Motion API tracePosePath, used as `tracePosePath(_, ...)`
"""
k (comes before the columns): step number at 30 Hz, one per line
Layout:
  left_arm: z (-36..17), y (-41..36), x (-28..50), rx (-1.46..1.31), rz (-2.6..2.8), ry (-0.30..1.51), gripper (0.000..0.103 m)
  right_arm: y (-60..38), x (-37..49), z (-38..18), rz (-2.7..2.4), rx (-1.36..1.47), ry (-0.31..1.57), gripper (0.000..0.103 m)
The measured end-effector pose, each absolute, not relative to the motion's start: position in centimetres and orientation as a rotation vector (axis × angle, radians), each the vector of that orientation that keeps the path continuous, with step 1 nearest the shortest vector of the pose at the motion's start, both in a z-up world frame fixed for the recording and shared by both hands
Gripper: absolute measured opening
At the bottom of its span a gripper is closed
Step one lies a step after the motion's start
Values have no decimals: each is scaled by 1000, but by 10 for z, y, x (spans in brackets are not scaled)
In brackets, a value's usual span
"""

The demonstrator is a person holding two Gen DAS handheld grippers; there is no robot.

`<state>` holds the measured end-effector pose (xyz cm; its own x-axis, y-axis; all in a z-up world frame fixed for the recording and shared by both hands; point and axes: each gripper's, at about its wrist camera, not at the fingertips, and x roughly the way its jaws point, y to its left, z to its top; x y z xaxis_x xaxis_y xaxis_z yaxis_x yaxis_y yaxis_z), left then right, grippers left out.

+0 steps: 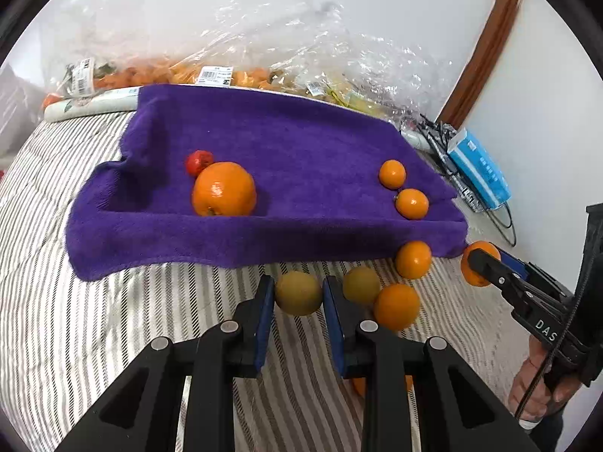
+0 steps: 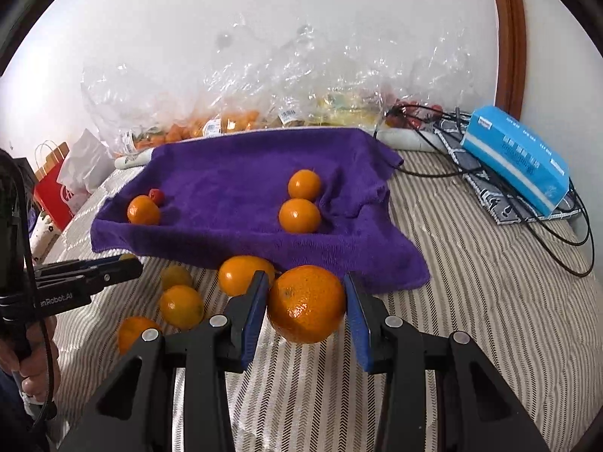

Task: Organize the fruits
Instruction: 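Lift the large orange with the right tool while the left tool grasps a yellow-green fruit, then carry the large orange and the yellow-green fruit over the purple towel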

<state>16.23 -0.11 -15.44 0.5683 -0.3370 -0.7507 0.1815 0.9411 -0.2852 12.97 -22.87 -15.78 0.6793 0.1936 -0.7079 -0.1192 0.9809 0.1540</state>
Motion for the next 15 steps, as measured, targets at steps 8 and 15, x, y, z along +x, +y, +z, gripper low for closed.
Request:
tracePosePath(8, -126, 22, 150, -232, -275, 867, 25, -229, 131, -135, 146, 108, 766, 41)
tracePosePath(15, -105, 38, 161, -207, -201, 823, 25, -224, 142, -115, 148, 110, 723, 41)
